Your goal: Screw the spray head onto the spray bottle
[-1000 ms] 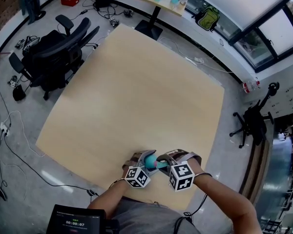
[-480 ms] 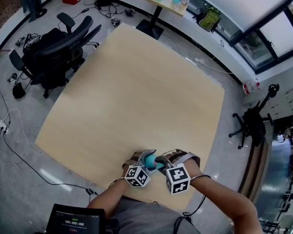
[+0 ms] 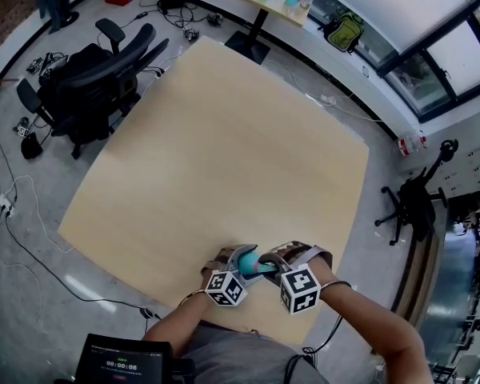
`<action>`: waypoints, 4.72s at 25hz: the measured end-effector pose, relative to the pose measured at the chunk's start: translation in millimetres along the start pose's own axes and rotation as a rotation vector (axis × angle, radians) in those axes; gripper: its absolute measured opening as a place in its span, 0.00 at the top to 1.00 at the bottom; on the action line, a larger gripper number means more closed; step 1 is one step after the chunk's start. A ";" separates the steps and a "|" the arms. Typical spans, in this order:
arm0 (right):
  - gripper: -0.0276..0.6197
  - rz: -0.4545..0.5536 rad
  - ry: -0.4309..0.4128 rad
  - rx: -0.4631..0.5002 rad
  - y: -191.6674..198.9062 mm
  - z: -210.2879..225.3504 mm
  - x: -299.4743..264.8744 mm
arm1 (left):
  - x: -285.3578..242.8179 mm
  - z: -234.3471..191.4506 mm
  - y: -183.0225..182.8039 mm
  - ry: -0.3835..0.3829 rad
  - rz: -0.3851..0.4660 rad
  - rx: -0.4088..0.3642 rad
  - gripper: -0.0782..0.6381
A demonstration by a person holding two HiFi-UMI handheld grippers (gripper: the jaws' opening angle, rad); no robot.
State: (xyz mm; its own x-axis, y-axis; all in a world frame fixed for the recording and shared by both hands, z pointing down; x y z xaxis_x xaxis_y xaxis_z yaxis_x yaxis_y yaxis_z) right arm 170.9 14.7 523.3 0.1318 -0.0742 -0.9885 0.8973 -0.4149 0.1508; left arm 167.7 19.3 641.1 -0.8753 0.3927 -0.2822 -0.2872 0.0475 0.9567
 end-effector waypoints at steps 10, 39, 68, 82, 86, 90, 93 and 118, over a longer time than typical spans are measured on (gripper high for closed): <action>0.76 -0.080 -0.012 0.000 -10.8 0.7 8.1 | 0.1 0.8 -6.7 0.001 -0.002 0.000 0.34; 0.75 0.124 -0.058 -0.131 9.8 -4.0 10.0 | -1.8 5.2 -12.4 0.015 0.004 0.002 0.34; 0.75 -0.090 -0.016 -0.044 -11.4 -7.4 8.7 | -1.5 8.6 -13.7 0.011 0.013 0.005 0.34; 0.76 0.326 0.148 -1.302 14.3 -14.3 10.4 | -1.1 9.4 -16.1 -0.037 0.017 0.013 0.34; 0.75 0.310 0.135 -1.262 13.8 -14.3 10.6 | -0.6 9.4 -18.1 -0.031 0.017 0.016 0.34; 0.73 0.273 0.078 -1.112 12.4 -16.9 20.3 | -1.3 10.2 -20.2 -0.028 0.016 0.014 0.34; 0.69 0.255 0.065 -0.997 13.2 -17.4 37.7 | -1.0 11.3 -20.8 -0.025 0.017 0.019 0.34; 0.68 -0.009 -0.175 0.424 18.9 -2.5 52.5 | -14.0 18.5 -21.9 0.130 0.031 -0.023 0.34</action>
State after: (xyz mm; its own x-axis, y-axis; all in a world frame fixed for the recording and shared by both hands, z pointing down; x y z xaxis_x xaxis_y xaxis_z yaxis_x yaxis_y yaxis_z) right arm 195.8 5.2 474.2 0.0191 -0.2062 -0.9783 0.6414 -0.7481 0.1702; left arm 193.4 29.7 625.4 -0.9264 0.2710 -0.2613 -0.2672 0.0157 0.9635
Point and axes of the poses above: the fingertips, and each gripper's own axes: x backward along the fingers, z to its right, y out of its underside, the point moved 6 cm from there along x, backward along the fingers, and after that the axes turned 4 degrees about -y, right-handed, at the moved point
